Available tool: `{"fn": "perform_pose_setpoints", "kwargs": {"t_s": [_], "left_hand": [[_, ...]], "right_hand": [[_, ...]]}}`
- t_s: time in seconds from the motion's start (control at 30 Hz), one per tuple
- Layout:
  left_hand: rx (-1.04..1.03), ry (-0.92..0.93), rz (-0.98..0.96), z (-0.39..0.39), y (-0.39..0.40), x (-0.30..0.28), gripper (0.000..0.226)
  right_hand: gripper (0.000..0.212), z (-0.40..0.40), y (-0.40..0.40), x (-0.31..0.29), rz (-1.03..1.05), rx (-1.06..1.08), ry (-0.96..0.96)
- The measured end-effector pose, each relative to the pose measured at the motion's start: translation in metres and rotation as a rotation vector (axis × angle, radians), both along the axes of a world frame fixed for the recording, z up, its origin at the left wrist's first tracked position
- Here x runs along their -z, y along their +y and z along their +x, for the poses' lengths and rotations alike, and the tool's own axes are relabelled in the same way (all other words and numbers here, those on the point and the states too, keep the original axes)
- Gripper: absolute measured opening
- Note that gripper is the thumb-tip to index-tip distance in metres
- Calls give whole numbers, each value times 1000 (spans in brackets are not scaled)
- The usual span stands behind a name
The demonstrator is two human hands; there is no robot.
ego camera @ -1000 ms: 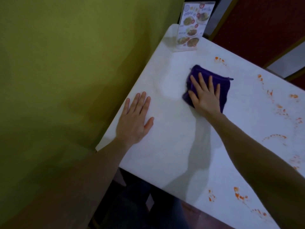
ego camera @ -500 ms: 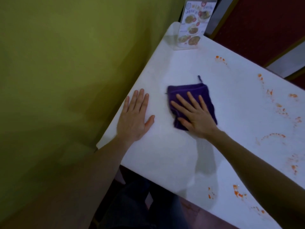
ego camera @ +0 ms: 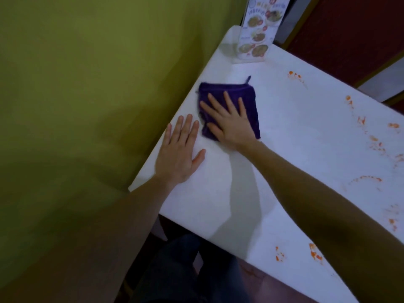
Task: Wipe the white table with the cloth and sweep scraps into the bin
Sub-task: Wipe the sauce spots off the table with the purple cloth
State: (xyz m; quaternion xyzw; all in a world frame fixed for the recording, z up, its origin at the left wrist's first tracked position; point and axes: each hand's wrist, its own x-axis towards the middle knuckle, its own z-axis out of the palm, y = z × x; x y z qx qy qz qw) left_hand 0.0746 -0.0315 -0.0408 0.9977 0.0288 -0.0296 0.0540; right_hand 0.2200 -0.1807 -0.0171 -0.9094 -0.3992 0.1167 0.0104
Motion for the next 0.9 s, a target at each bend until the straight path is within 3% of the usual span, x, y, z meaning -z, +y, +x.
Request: {"fn": "perform_pose_setpoints", "kwargs": {"t_s": [0.1, 0.23, 0.43, 0.57, 0.7, 0.8, 0.9], "left_hand": [[-9, 2, 1, 2, 1, -1, 76], [9, 22, -21, -5, 5, -4, 75], [-88, -100, -4, -100, 31, 3, 69], [-112, -151, 4, -128, 32, 8, 66], [-120, -153, -3, -128, 31, 10, 65], [-117, -132, -7, -128, 32, 9, 66], [-128, -104, 1, -125, 32, 9, 69]], "right_hand": [[60, -25, -41, 2, 21, -58, 15], [60, -24, -95, 1, 3, 106, -19], [57, 22, -18, -4, 36, 436, 36], [59, -20, 50, -2, 20, 143, 15], [61, -97, 48, 5, 30, -157, -8], [60, -131, -1, 9, 49, -223, -15], [63, -132, -61, 10, 62, -129, -38]]}}
